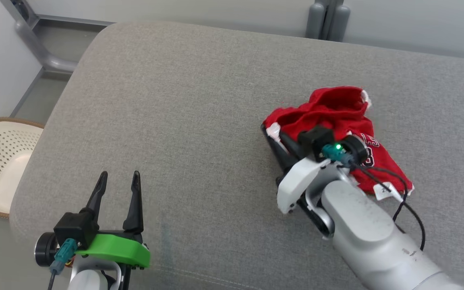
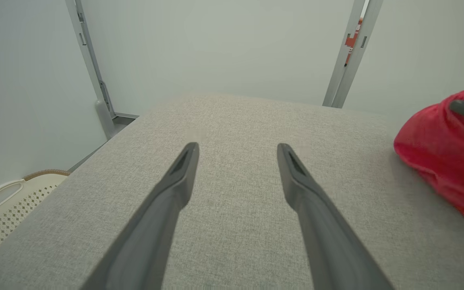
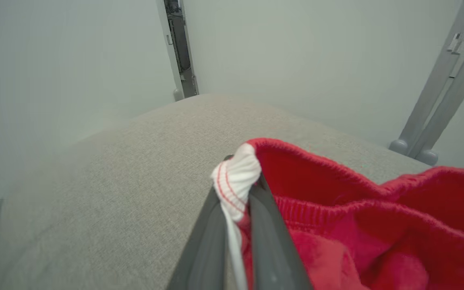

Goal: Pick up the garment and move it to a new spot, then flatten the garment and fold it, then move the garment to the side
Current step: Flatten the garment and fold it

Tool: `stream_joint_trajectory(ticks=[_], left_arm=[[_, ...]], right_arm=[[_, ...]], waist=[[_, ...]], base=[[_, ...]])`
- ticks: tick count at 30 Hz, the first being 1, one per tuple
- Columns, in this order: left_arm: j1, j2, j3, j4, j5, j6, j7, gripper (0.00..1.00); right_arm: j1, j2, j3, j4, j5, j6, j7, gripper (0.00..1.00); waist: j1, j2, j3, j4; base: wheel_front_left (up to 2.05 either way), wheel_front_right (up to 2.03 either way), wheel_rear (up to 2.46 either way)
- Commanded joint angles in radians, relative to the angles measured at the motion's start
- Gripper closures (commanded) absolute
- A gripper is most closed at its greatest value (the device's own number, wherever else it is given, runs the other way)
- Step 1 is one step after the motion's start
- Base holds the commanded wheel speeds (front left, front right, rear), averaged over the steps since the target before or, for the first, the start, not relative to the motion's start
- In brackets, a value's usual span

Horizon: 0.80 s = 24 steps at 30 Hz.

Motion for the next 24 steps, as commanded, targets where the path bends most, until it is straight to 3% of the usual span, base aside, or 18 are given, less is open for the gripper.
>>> stream_joint_trajectory(ticks=[1,7,8,9,10,13,18,24], left_arm=[[-0.003,0.000,-0.004,0.004,-0.010,-0.004,-0.003,0.00],[-0.018,-0.001,-0.030,0.009,-0.029,0.005,-0.003,0.00],[-0.020,-0.001,-0.033,0.010,-0.032,0.006,-0.003,0.00],[-0.021,-0.001,-0.037,0.011,-0.035,0.009,-0.003,0.00],[-0.021,-0.001,-0.039,0.012,-0.038,0.012,-0.003,0.00],[-0.017,-0.001,-0.036,0.016,-0.042,0.016,-0.003,0.00],[0.001,0.000,-0.024,0.015,-0.029,0.021,-0.003,0.00],[0.020,0.000,-0.004,0.011,-0.014,0.019,-0.003,0.00]], right_arm=[[0.021,0.003,0.031,0.012,0.028,0.000,-0.001,1.00],[0.059,0.007,0.210,0.036,0.126,0.000,-0.002,1.00],[0.060,0.006,0.227,0.040,0.140,0.000,-0.003,0.95],[0.060,0.006,0.243,0.042,0.151,0.000,-0.003,0.52],[0.058,0.007,0.261,0.042,0.162,0.000,-0.004,0.00],[0.041,0.007,0.272,0.041,0.181,0.000,-0.005,0.00],[0.051,0.006,0.196,-0.009,0.147,0.000,-0.005,0.00],[0.121,-0.065,0.065,-0.114,0.085,0.000,-0.006,0.00]], waist=[[0.0000,0.0000,0.012,0.018],[0.0000,0.0000,0.030,0.041],[0.0000,0.0000,0.031,0.041],[0.0000,0.0000,0.032,0.041],[0.0000,0.0000,0.032,0.040],[0.0000,0.0000,0.025,0.026],[0.0000,0.0000,-0.001,-0.011],[0.0000,0.0000,-0.030,-0.058]], base=[[0.00,0.00,0.00],[0.00,0.00,0.00],[0.00,0.00,0.00],[0.00,0.00,0.00],[0.00,0.00,0.00],[0.00,0.00,0.00],[0.00,0.00,0.00],[0.00,0.00,0.00]])
